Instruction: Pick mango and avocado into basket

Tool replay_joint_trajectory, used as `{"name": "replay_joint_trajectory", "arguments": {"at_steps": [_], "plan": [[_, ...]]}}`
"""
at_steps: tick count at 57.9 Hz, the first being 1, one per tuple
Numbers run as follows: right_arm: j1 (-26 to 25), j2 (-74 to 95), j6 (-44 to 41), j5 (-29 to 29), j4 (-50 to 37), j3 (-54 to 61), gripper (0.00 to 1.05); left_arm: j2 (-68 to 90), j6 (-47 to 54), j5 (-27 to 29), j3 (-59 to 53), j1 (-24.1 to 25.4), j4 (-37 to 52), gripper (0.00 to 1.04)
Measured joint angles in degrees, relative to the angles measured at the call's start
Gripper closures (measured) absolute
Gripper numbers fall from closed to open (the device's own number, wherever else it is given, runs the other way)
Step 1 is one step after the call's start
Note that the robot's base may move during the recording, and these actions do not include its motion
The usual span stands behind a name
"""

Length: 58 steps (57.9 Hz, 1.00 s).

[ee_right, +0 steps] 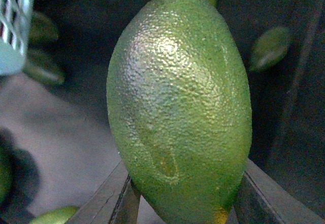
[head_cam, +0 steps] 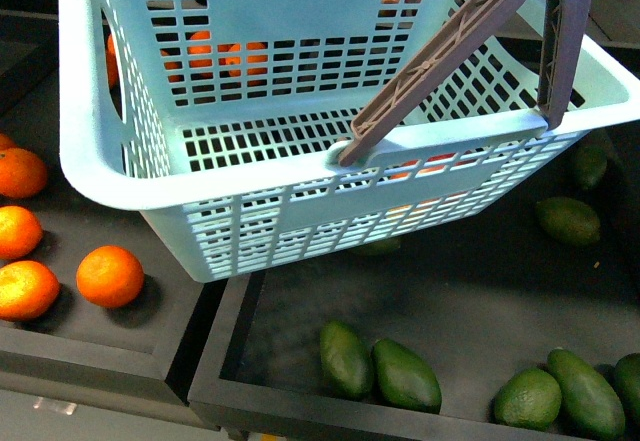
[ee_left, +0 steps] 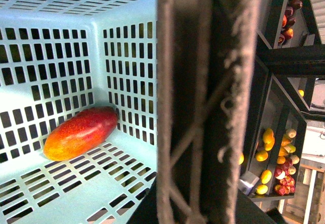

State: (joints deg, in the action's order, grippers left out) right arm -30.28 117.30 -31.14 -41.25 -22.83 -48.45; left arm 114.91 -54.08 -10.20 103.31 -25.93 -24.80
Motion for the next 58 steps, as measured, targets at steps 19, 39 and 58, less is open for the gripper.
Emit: {"name": "replay_joint_trajectory", "arguments": {"at_steps": [19,39,58], "plan": [[2.80,-19.69,11.26,-4.46,-4.61,7.85,0.62,0.00,0.00,-0.02,0.00,-0.04,0.00,0.99],[20.22,-20.65,24.11,4.52,-13.60,6.16,0.62,0.00,0.02,0.17,0.00,0.04,0.00,0.99],[36.39,-13.75,26.91,15.02,-10.78,-2.16,0.49,0.00,0.02,0.00,0.00,0.02,0.00,0.99]]}}
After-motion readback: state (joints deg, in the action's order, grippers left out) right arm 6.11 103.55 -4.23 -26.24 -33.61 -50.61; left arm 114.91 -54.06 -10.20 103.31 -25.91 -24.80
